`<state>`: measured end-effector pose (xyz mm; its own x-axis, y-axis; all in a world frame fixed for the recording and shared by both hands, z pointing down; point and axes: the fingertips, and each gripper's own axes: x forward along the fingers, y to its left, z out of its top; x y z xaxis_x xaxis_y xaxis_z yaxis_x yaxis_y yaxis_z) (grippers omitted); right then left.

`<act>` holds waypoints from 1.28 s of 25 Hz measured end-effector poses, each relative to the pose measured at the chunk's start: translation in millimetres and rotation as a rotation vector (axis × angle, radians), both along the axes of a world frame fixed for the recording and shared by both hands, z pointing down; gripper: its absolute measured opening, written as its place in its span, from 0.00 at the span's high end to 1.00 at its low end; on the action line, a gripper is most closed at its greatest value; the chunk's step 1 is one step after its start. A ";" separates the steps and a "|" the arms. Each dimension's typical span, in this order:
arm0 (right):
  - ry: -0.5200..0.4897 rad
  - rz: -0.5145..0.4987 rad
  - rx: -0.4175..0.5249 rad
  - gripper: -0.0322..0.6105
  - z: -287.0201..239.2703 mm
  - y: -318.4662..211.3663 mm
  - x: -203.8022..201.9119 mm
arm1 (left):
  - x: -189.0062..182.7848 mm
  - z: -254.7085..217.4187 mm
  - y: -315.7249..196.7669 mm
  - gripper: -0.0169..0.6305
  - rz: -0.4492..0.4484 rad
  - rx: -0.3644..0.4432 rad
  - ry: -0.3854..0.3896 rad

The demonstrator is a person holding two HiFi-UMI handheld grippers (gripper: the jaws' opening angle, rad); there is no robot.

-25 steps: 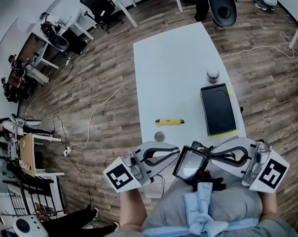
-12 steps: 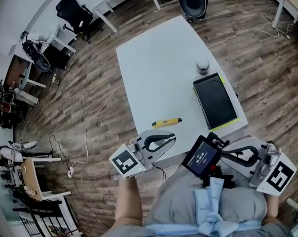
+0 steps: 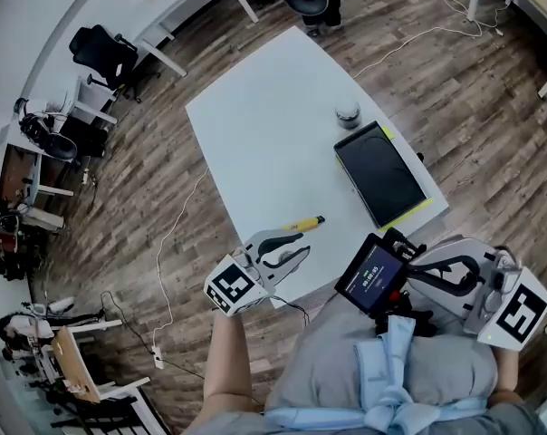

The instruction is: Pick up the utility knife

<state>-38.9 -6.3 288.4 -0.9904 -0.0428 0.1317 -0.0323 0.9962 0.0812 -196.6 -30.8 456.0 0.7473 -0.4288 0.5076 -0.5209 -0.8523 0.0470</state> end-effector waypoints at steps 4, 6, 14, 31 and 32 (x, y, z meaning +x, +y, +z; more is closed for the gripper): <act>0.010 0.018 0.004 0.90 0.8 0.5 0.2 | -3.7 18.0 0.2 0.82 0.027 -0.042 -0.038; 0.006 0.027 0.007 0.90 1.1 -0.3 0.6 | -7.2 28.4 -2.0 0.82 0.033 -0.054 -0.063; 0.011 0.054 -0.003 0.90 3.8 -0.8 2.3 | -21.8 76.7 -11.8 0.77 0.078 -0.082 -0.214; 0.042 0.072 -0.011 0.90 5.9 -3.2 3.0 | -48.9 172.0 -25.9 0.74 0.102 -0.275 -0.410; 0.043 0.073 -0.012 0.90 5.6 -3.2 2.8 | -50.8 175.9 -27.0 0.74 0.099 -0.284 -0.416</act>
<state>-36.0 -9.5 294.1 -0.9781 -0.1130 0.1750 -0.1018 0.9922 0.0720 -247.4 -57.7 631.8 0.4872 -0.1681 0.8570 -0.4618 -0.8824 0.0894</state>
